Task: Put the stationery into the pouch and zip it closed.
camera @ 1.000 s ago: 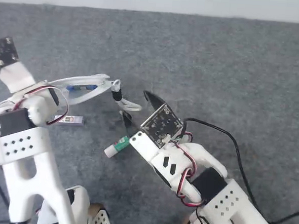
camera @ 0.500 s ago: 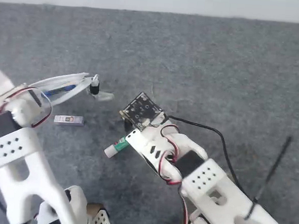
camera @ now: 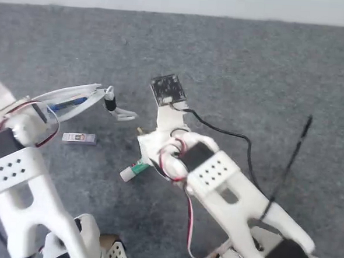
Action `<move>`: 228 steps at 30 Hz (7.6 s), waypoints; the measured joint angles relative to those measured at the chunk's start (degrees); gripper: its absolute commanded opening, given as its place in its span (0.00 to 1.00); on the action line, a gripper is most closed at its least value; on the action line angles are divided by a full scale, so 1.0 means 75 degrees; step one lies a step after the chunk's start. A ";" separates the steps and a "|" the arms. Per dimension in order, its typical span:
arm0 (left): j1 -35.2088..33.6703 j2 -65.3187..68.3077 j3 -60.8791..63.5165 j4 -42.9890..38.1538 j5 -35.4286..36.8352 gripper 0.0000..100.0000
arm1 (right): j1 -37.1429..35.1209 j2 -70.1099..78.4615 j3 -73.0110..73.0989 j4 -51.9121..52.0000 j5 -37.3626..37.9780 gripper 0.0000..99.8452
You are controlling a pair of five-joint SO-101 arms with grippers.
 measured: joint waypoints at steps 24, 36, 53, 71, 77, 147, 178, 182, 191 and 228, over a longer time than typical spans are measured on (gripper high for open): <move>0.0000 0.0000 0.0000 0.0000 0.0000 0.01 | -0.0586 0.4103 -0.2544 0.0914 -0.2215 0.23; 0.0000 0.0000 0.0000 0.0000 0.0000 0.01 | -0.0586 0.5251 -0.3751 0.1864 -0.2215 0.19; 0.0000 0.0000 0.0000 0.0000 0.0000 0.01 | -0.0586 0.5263 -0.3856 0.2110 -0.1664 0.07; 0.0000 0.0000 0.0000 0.0000 0.0000 0.01 | -0.1020 0.5849 -0.4114 0.2731 -0.1383 0.08; 0.0000 0.0000 0.0000 0.0000 0.0000 0.01 | -0.1020 0.5884 -0.4185 0.2731 -0.1383 0.02; 0.0000 0.0000 0.0000 0.0000 0.0000 0.01 | -0.1043 -0.3821 0.1430 -0.0211 0.0129 0.01; 0.1407 0.0000 -0.0012 0.0199 -0.0281 0.01 | -0.1055 -0.8522 0.4525 -0.3270 0.2145 0.01; 0.1407 0.0000 -0.0012 0.0199 -0.0422 0.01 | -0.1043 -0.8627 0.5462 -0.5087 0.2485 0.01; 0.1418 0.0000 -0.0012 0.0199 -0.0445 0.01 | -0.1242 -0.8615 0.6142 -0.8111 0.2778 0.01; 0.1711 0.0000 0.0000 0.0199 -0.0445 0.01 | -0.1137 0.0223 0.2626 -1.3128 0.4255 0.01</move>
